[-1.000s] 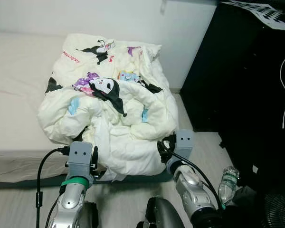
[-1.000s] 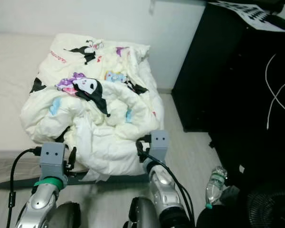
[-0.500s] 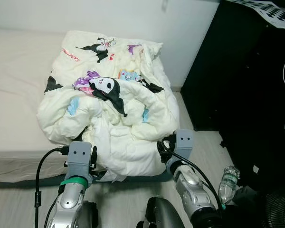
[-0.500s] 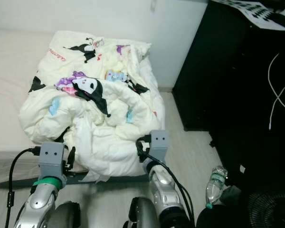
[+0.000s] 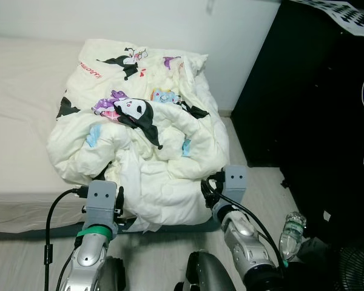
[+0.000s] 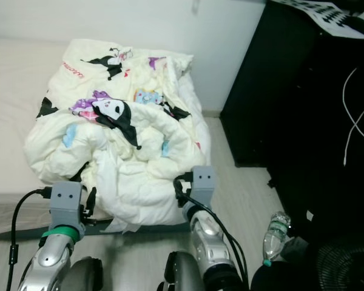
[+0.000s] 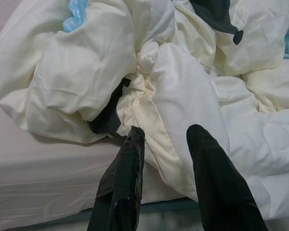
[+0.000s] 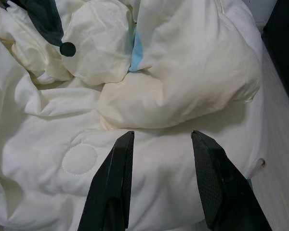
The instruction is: Clean up the room
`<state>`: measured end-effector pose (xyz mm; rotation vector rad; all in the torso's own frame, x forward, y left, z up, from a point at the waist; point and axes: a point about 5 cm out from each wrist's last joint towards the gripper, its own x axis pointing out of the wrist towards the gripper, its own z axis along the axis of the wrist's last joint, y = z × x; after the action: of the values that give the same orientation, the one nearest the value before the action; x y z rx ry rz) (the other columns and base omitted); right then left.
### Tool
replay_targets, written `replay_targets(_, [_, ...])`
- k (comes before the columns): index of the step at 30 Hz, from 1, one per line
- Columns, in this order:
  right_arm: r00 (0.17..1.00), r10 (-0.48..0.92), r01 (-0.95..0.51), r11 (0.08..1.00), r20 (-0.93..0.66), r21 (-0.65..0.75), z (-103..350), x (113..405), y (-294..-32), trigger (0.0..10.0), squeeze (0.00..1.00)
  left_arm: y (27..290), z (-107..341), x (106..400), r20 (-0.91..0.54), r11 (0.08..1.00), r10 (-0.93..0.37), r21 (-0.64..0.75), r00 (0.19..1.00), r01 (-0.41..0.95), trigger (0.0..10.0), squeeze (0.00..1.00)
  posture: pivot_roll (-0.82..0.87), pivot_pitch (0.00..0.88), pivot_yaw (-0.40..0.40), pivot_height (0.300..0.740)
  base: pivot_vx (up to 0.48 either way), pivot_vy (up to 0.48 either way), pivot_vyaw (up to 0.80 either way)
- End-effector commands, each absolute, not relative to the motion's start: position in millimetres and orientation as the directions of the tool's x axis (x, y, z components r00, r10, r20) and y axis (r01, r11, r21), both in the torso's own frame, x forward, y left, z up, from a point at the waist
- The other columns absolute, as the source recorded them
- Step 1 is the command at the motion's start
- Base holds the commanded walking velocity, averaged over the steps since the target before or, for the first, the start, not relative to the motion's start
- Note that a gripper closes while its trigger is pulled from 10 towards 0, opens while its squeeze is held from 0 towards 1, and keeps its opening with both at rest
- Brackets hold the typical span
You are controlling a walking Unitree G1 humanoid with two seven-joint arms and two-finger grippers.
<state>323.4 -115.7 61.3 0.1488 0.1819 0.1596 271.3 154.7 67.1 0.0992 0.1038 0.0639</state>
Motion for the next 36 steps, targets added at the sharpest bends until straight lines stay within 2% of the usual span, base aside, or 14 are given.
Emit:
replay_targets(1, [0.972,0.154,-0.124,0.978,-0.179,0.169,56.9,321.1,-120.4,10.0,0.0,153.0,64.3,268.8,-0.115,0.993,0.062,0.102,0.991,-0.051,10.0,0.0,0.04,0.067,-0.084,0.622,0.0,0.0,0.0])
replay_targets(25, [0.972,0.154,-0.124,0.978,-0.179,0.169,56.9,321.1,-120.4,10.0,0.0,153.0,64.3,268.8,-0.115,0.993,0.062,0.102,0.991,-0.051,10.0,0.0,0.04,0.067,-0.084,0.622,0.0,0.0,0.0])
replay_targets(33, [0.969,0.157,-0.124,0.977,-0.191,0.171,55.1,320.9,-119.9,10.0,0.0,154.5,64.6,269.2,-0.113,0.993,0.072,0.102,0.991,-0.06,10.0,0.0,0.04,0.068,-0.085,0.578,0.0,0.0,0.0])
replay_targets(36, [0.971,0.153,-0.123,0.979,-0.184,0.165,56.1,321.4,-120.3,10.0,0.0,155.3,64.9,268.7,-0.111,0.993,0.077,0.102,0.991,-0.066,10.0,0.0,0.04,0.074,-0.089,0.578,0.0,0.0,0.0])
